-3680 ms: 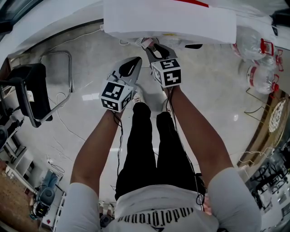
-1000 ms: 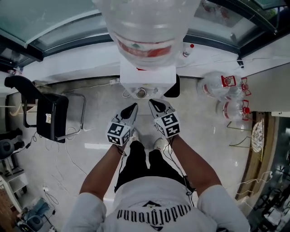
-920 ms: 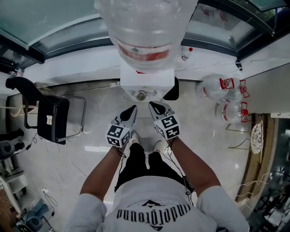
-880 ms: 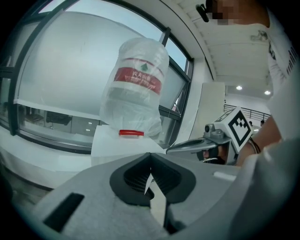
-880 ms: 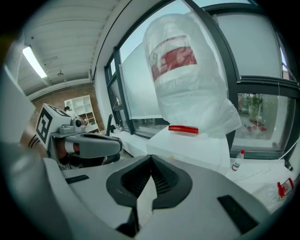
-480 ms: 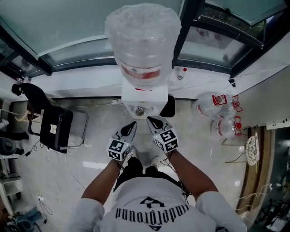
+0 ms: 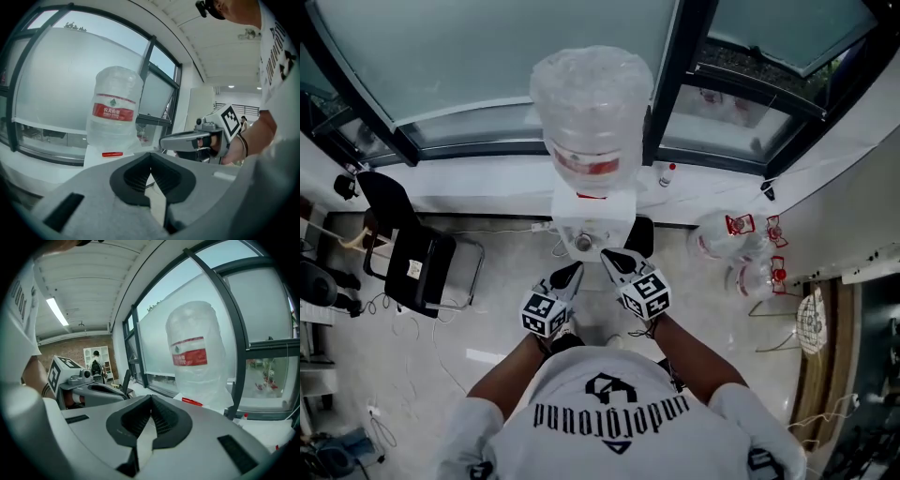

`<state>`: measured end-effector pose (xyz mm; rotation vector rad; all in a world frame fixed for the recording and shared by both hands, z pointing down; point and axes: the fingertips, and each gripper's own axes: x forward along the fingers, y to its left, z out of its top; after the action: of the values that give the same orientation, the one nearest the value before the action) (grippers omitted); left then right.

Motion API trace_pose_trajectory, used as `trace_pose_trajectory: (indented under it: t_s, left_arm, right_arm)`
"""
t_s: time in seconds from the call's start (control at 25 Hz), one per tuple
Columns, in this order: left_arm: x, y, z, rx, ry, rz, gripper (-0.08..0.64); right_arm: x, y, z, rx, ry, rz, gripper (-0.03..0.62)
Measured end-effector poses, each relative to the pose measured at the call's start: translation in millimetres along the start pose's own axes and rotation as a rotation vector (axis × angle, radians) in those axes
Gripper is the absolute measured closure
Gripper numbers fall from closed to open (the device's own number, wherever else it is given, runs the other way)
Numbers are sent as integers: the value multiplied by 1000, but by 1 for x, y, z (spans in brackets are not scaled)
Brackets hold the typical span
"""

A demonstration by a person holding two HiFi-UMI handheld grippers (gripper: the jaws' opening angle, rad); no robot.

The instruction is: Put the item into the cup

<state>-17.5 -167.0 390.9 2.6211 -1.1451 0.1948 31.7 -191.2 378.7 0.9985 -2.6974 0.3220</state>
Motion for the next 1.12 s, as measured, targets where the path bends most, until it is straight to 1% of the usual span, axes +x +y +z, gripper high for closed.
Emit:
trace_pose_trajectory:
  t_s: [0.12,0.28,0.4,0.52,0.72,0.92,1.12]
  left_arm:
    - [-10,-14,11,17,-9,8,545]
    - [-22,-27,25,19,-41,21,545]
    - [-33,-36,31,11,-62,30,546]
    - [-46,-45,38,32,-73,37,546]
    - [-77,-44,51,38,-109,88,546]
    - [-95,-42,47,22,-121,157,546]
    - [-104,-51,39,15,-109,179,546]
  right_arm:
    - [-18,7,11,-30,-10,20,578]
    - [-35,13,23,-66,-24,47,578]
    - [-47,23,24,-81,-25,70,578]
    - [-61,31,24,-96,-25,88,578]
    - [-79,37,28,-110,-44,98,578]
    - [-88,37,30,-115,-57,112,578]
    - [-93,41,28,-141,-57,127,578]
